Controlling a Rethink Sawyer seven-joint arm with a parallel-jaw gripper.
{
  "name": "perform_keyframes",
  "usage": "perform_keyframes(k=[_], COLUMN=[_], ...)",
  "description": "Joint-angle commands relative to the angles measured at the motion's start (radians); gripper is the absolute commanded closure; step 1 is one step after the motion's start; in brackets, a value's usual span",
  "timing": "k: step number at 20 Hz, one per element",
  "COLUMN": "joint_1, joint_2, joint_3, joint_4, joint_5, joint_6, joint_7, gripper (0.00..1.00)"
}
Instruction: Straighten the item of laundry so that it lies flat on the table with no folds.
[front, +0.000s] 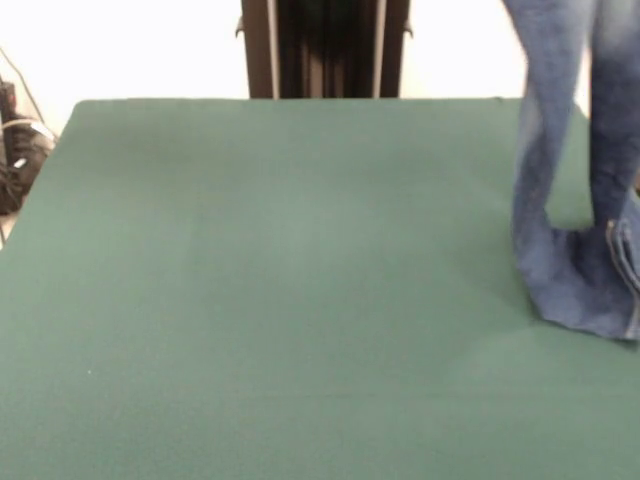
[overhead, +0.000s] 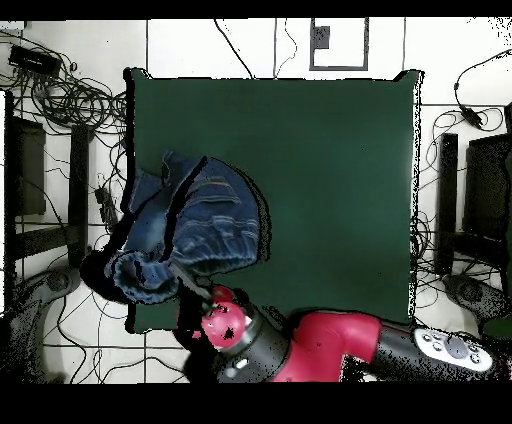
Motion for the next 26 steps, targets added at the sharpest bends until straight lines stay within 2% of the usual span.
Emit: perform_keyframes(k=[1,2,4,10,11,12,13,14,15,16,17,26], joint_1=[-0.243,-0.313,-0.394,-0.547,-0.548,-0.569,-0.560,-0.574,-0.559,-0.568,-0.553,-0.557], joint_2=[0.346,0.396,0.422,0.425,0.420,0.417,0.409,0.406,0.401,0.394,0.390,0.350], joint_3=[0.073,0.081,0.113,0.212,0.223,0.204,0.222,0.201,0.212,0.193,0.200,0.116], joint_4=[0.043,0.036,0.027,-0.067,-0.074,-0.107,-0.111,-0.146,-0.145,-0.181,-0.182,-0.361], joint_5=[-0.067,-0.030,0.045,0.233,0.245,0.263,0.270,0.285,0.286,0.298,0.296,0.308], joint_6=[0.556,0.676,0.812,1.176,1.194,1.269,1.270,1.337,1.328,1.390,1.384,1.657], joint_7=[0.161,0.123,0.084,0.042,0.044,0.014,0.024,-0.002,0.007,-0.015,-0.009,-0.090], gripper=[1.00,1.00,1.00,1.00,1.00,1.00,1.00,1.00,1.00,1.00,1.00,1.00])
